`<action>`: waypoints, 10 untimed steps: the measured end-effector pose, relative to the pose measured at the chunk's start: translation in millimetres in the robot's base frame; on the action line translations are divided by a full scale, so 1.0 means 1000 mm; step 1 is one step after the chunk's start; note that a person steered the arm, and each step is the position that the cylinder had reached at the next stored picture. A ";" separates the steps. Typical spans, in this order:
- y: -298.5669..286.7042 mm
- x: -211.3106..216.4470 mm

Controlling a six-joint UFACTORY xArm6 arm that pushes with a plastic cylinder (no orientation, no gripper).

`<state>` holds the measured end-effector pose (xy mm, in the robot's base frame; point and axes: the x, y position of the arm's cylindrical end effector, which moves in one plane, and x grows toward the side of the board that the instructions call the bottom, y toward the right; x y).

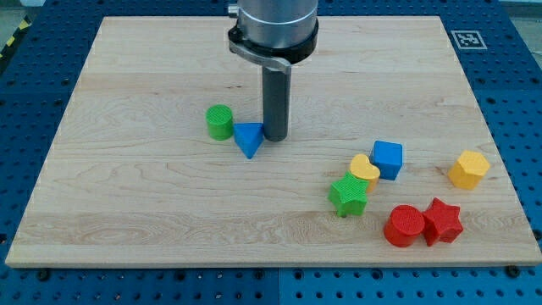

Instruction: Push the yellow hexagon closely to the yellow heart

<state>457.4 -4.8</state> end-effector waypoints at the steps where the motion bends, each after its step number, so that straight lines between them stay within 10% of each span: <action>1: -0.015 0.003; 3: 0.016 0.002; 7: 0.286 0.018; 10: 0.276 0.062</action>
<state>519.4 271.1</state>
